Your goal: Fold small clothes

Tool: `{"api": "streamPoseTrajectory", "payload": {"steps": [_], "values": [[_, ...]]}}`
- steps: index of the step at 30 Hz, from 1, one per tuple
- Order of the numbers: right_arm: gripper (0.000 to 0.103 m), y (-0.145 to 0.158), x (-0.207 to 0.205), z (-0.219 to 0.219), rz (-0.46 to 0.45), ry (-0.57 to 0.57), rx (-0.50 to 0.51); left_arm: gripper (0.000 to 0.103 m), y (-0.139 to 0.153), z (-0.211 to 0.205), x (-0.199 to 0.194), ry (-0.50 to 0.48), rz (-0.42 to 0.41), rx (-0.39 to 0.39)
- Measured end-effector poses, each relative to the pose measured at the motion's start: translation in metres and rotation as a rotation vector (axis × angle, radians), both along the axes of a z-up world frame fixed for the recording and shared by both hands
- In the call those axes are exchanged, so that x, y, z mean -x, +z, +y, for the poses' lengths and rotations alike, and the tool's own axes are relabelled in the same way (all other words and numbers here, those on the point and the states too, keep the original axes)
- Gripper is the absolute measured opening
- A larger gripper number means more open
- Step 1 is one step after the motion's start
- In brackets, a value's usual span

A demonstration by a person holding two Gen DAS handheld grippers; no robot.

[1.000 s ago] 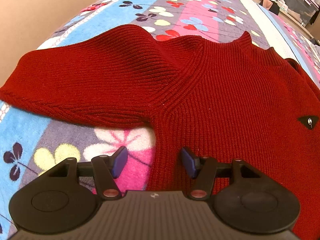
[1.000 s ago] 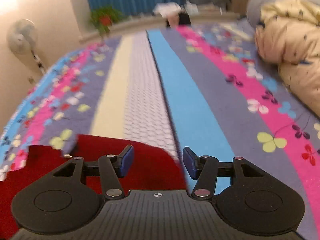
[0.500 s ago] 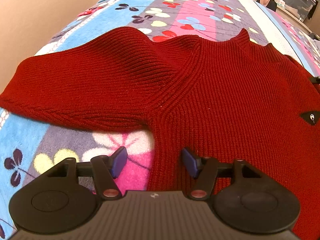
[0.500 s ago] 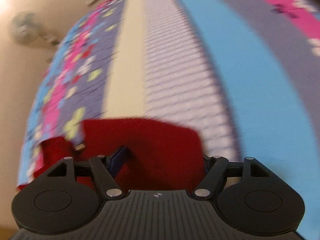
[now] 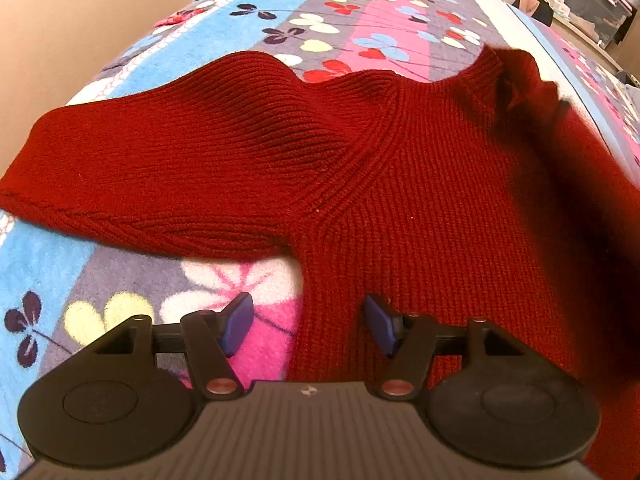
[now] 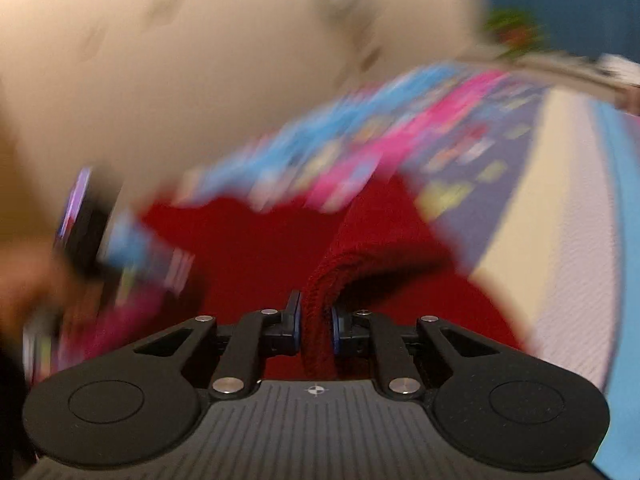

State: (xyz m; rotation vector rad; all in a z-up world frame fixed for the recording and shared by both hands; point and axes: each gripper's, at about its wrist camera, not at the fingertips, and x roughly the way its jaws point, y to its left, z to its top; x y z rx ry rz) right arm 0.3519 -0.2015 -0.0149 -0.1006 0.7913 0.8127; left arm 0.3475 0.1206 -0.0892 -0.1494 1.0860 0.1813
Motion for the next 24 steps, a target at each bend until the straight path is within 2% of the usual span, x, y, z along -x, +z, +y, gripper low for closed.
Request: {"api": "streamPoseTrajectory", "payload": {"steps": [2, 4, 6, 9, 11, 13, 14, 16, 17, 19, 21, 24], "values": [[0.016, -0.031, 0.024, 0.023, 0.070, 0.065, 0.116, 0.067, 0.000, 0.000, 0.001, 0.003, 0.000, 0.004], [0.022, -0.049, 0.031, 0.035, 0.106, 0.040, 0.155, 0.068, 0.000, 0.001, 0.002, 0.006, 0.000, 0.009], [0.035, -0.047, 0.026, 0.036, 0.100, -0.028, 0.126, 0.068, 0.000, 0.002, 0.002, 0.010, 0.001, 0.015], [0.054, -0.033, 0.002, 0.033, 0.102, -0.197, 0.016, 0.068, 0.000, 0.002, 0.002, 0.013, 0.004, 0.018], [0.055, -0.035, -0.014, 0.030, 0.129, -0.285, -0.037, 0.068, 0.000, 0.003, 0.001, 0.014, 0.004, 0.019], [0.055, -0.041, -0.033, 0.030, 0.206, -0.361, -0.100, 0.068, 0.000, 0.002, 0.000, 0.011, 0.003, 0.017], [0.055, -0.045, -0.040, 0.031, 0.245, -0.390, -0.116, 0.068, -0.001, 0.003, 0.000, 0.010, 0.003, 0.017], [0.039, -0.048, -0.050, 0.035, 0.262, -0.422, -0.113, 0.068, -0.001, 0.002, 0.001, 0.008, 0.002, 0.016], [0.017, -0.043, -0.054, 0.037, 0.241, -0.437, -0.098, 0.068, -0.001, 0.002, 0.001, 0.006, 0.001, 0.014], [0.015, -0.030, -0.064, 0.034, 0.192, -0.460, -0.092, 0.068, -0.001, 0.001, 0.001, 0.004, 0.001, 0.011], [0.014, -0.002, -0.069, 0.018, 0.112, -0.487, -0.104, 0.068, -0.001, 0.001, 0.000, 0.007, 0.004, 0.014], [0.013, 0.045, -0.088, -0.034, -0.012, -0.581, -0.132, 0.068, -0.001, 0.001, -0.001, 0.005, 0.005, 0.011]]}}
